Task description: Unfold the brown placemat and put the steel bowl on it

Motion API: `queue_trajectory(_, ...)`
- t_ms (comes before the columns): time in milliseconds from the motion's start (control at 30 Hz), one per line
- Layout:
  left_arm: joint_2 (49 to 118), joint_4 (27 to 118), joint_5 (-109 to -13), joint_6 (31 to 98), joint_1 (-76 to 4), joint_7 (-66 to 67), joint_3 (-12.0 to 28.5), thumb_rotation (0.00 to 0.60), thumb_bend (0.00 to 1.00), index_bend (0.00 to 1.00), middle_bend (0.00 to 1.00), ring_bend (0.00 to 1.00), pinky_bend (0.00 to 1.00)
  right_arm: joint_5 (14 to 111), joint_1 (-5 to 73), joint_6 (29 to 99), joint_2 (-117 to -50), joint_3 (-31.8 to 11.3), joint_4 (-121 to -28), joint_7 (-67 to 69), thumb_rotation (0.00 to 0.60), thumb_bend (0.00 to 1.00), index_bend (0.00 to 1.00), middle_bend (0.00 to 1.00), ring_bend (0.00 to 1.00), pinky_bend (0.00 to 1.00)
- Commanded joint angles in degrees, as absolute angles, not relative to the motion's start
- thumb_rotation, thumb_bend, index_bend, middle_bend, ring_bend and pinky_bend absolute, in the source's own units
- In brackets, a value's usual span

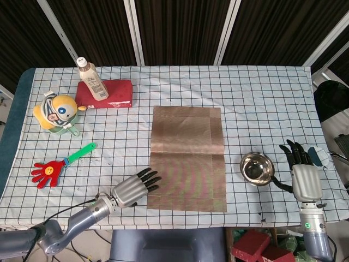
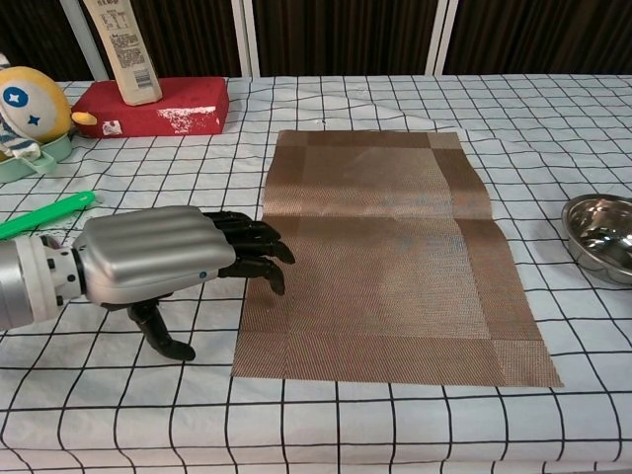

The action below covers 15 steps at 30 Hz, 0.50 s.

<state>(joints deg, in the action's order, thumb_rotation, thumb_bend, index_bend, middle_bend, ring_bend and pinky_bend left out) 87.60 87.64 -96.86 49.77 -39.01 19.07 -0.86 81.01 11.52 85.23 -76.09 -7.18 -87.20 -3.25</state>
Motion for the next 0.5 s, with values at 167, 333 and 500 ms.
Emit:
queue_trajectory(167,90.06,85.35,-97.13,50.34,-39.99,16.79,-1.57,0.6,0.07,0.24,0.1,0.03,0.1,80.78,11.3,85.24,-76.21,-7.65,-87.17,-4.0,0.6,0.13,0.17,0.05,0.04,0.16)
queue_trajectory(333,91.86,84.16,-97.14,50.56,-40.6,16.17,-1.87,0.6,0.07,0.24,0.1,0.03,0.1,80.37,11.19,84.95,-76.19,-7.98,-87.48,-4.24,0.6,0.13,0.17,0.05,0.04,0.16)
queue_trajectory(500,92.74,83.47,-96.89,50.71,-40.91,16.28,-2.3,0.6,0.07,0.24,0.1,0.03,0.1,80.32,11.1,84.87,-76.15,-8.26,-87.62,-4.15,0.6,0.13,0.17,0.05,0.04,0.16)
